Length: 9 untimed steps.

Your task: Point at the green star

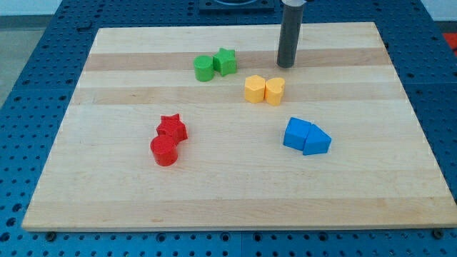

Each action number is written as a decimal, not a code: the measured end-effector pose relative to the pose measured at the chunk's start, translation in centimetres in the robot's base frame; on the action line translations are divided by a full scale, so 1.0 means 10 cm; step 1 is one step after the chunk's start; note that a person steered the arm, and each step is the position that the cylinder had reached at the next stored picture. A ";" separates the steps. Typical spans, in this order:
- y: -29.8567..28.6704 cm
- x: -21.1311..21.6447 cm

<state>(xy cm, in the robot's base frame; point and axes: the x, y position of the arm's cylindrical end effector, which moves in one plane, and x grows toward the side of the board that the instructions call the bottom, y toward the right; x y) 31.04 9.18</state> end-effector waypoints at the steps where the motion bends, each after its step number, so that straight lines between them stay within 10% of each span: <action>1: -0.05 0.00; 9: -0.82 0.48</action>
